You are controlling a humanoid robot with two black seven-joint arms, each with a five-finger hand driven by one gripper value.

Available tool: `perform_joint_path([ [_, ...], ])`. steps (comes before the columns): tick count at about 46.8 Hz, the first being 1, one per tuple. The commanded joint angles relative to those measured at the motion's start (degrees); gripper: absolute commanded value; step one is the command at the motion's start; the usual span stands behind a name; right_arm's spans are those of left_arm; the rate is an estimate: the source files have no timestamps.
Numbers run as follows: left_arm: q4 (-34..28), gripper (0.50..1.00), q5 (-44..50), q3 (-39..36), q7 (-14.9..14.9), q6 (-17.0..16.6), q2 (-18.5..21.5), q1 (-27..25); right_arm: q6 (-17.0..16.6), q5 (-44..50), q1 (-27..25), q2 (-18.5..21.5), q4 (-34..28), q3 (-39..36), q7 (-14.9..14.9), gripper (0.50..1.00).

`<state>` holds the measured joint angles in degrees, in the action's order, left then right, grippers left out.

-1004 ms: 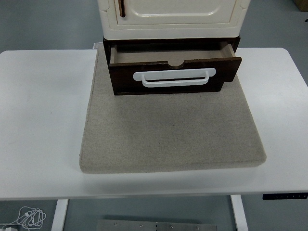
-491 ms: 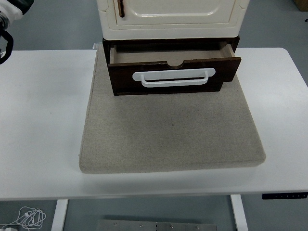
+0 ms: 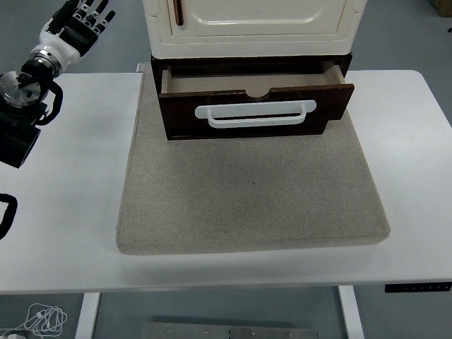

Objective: Open the drawer under the combination cabinet

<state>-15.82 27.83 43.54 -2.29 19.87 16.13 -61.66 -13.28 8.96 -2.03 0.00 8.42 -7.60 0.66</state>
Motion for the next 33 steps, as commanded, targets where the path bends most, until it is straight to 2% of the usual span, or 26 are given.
perform_joint_path([
  [1,0.1,1.000,-0.1,0.9,0.0,-0.2,-0.7,0.7,0.0,0.0,0.0,0.0,0.0,-0.1,0.0,0.926],
  [24,0.3,1.000,0.0,3.7,0.9,-0.6,-2.9,2.1,-0.1,0.0,-0.1,0.0,0.0,-0.1,0.0,0.926],
  [33,0.2,1.000,-0.1,5.1,1.4,-3.0,-4.0,2.1,0.0,0.1,-0.2,0.0,0.0,-0.1,0.0,0.926],
])
